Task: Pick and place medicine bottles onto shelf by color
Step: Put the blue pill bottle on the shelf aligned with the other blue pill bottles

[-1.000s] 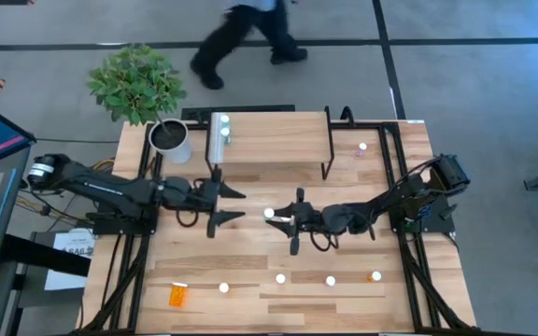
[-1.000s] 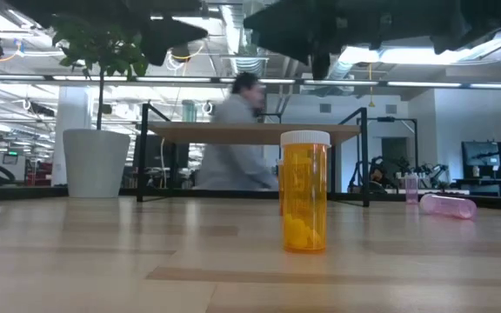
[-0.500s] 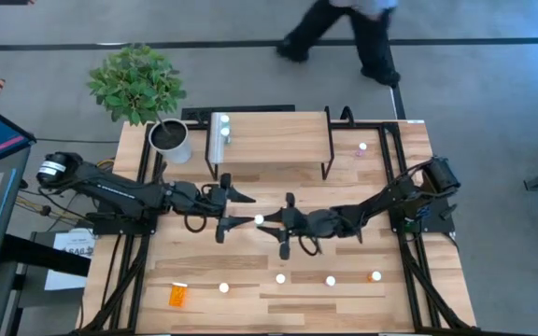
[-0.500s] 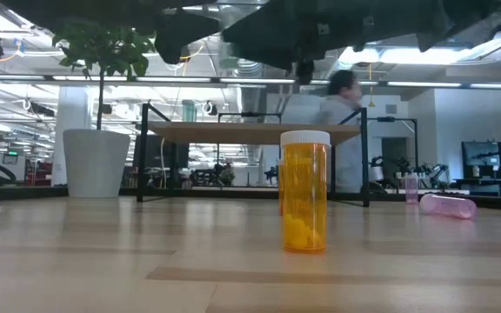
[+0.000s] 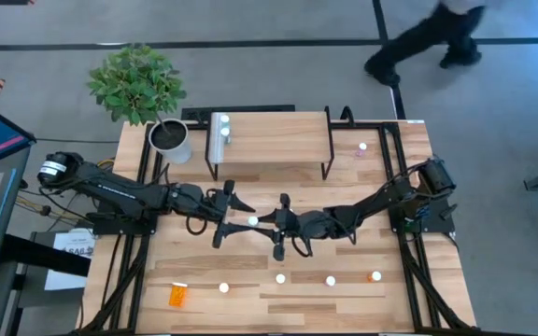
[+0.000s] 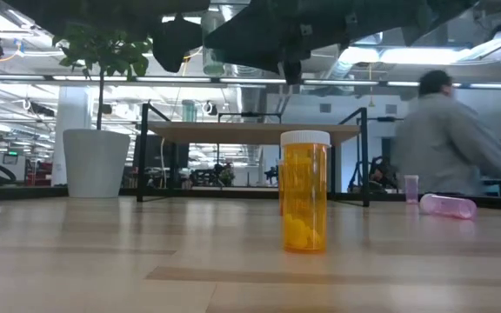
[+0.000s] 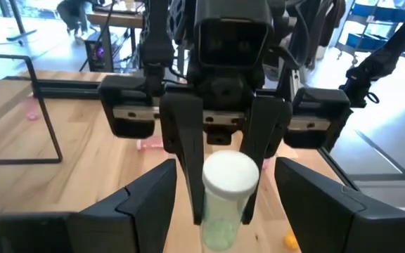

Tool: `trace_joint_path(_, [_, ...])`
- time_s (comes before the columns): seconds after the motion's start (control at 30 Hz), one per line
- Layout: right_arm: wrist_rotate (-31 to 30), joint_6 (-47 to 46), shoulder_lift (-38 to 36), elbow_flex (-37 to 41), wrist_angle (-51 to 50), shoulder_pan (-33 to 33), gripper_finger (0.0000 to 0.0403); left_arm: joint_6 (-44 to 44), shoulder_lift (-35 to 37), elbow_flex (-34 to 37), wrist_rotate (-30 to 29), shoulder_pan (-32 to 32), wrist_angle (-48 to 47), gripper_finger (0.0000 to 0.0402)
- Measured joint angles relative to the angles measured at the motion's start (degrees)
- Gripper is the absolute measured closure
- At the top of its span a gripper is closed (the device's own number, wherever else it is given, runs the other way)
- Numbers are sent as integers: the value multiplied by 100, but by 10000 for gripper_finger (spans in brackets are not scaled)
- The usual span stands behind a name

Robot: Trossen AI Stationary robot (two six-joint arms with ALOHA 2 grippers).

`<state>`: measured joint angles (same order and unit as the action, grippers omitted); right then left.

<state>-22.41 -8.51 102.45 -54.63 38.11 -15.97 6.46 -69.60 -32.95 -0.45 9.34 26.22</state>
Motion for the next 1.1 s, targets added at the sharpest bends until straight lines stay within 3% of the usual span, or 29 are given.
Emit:
trace_joint_path(0.37, [0, -2, -4, 0, -14, 0, 279, -125, 2, 0, -197, -2, -55, 178])
trace_joint_path(1.1, [-17, -11, -8, 4, -7, 4, 279, -325, 4, -2, -295, 4, -107, 281])
